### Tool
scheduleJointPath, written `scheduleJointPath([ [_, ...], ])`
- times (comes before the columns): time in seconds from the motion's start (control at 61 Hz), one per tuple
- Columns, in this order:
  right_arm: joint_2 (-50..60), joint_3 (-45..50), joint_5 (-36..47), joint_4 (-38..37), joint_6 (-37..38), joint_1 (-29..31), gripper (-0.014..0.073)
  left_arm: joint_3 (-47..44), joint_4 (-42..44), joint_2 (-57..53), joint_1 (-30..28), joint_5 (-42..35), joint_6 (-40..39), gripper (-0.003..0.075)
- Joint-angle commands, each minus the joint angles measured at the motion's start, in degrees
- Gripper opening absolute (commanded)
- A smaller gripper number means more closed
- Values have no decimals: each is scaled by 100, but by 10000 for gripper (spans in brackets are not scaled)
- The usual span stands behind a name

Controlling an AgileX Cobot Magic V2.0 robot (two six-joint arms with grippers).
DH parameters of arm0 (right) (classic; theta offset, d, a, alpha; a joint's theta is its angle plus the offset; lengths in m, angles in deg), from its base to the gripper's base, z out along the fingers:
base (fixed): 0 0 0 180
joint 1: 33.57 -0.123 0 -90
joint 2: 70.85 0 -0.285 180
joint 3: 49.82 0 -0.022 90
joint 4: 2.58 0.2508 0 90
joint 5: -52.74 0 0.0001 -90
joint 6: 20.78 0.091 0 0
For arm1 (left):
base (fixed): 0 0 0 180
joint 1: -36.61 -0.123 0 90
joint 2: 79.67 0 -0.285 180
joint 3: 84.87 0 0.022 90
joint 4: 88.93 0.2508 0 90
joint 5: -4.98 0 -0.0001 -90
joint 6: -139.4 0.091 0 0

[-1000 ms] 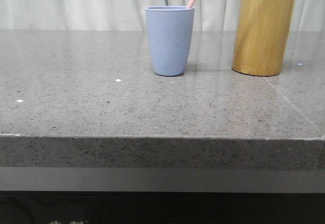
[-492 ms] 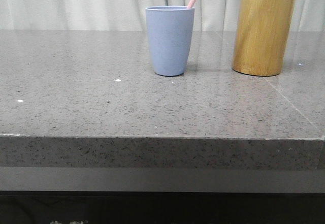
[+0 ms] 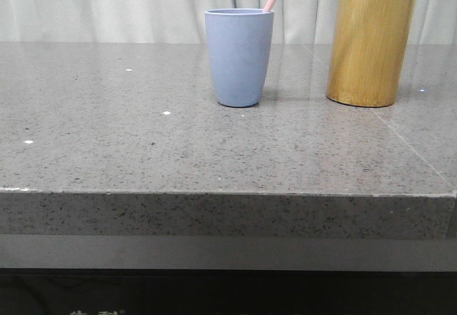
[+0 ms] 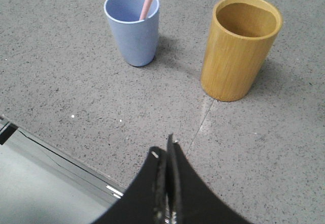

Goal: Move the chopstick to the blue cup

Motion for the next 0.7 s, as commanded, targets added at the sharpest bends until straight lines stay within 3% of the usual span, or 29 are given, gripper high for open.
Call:
scheduleJointPath([
  [0.0,25,-142,341,53,-14,25,-120,-505,-304,-448,-295,-1066,-44,-19],
  [0.148,25,-142,341,53,-14,25,-120,-1326,-497,-1107,-615,-1392,-44,-19],
  [0.426,25,-142,327,53,-14,25,-120,-2187,-576,-1344,-615,-2342,-44,-19],
  [0.689,25,-142,327,53,-14,25,-120,-2175,-600,-1344,-570,-2152,-44,-19],
])
